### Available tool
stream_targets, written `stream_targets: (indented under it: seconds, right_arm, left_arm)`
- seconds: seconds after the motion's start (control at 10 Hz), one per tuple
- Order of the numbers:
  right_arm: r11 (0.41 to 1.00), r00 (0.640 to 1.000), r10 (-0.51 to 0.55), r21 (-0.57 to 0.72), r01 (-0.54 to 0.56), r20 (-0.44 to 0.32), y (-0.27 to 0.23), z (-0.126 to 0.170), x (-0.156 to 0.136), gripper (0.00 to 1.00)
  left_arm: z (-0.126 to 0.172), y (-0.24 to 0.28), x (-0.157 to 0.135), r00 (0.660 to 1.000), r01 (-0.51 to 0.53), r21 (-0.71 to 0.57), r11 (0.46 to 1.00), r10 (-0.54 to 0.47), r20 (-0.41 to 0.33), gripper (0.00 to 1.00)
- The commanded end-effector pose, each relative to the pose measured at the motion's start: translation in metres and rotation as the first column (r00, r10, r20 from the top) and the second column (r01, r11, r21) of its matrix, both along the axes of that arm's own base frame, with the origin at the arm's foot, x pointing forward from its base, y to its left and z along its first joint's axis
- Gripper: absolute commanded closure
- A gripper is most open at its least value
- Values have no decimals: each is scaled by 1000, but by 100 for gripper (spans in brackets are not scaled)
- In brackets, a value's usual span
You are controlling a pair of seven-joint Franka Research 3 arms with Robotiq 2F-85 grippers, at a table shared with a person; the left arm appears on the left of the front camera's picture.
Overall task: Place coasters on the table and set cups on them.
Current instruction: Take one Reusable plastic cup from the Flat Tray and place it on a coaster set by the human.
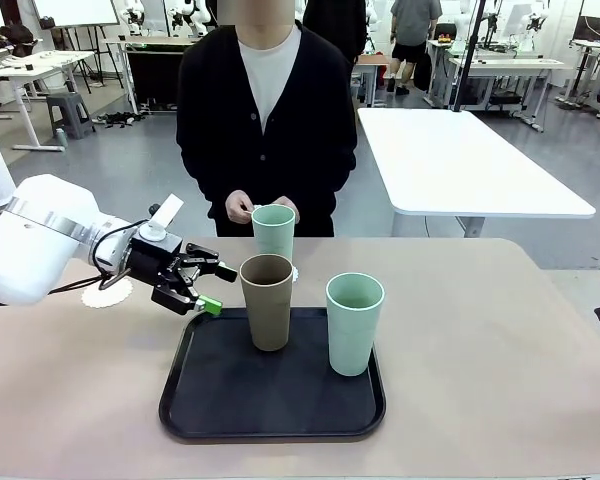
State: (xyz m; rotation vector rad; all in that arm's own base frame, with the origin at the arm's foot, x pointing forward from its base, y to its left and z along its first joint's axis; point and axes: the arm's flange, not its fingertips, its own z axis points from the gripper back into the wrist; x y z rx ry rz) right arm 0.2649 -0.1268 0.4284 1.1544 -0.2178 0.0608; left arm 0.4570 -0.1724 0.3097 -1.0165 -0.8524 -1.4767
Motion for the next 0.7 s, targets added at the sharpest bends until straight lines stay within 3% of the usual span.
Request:
stream_targets:
  seconds: [0.0, 0.1, 0.6]
  right_arm:
    - [1000, 1000, 0, 13, -1, 11, 0, 0, 1, 0]
    - [1000, 1000, 0, 13, -1, 11, 0, 0, 1, 0]
    - [1000, 1000, 0, 13, -1, 11, 0, 0, 1, 0]
  left_arm:
    - [0, 0, 0, 1000, 0, 1, 1000, 0, 1, 0]
    - [-5, -5, 6, 999, -4, -16, 1000, 5, 37, 0]
    - [-25, -18, 18, 1000, -22, -38, 999, 23, 12, 0]
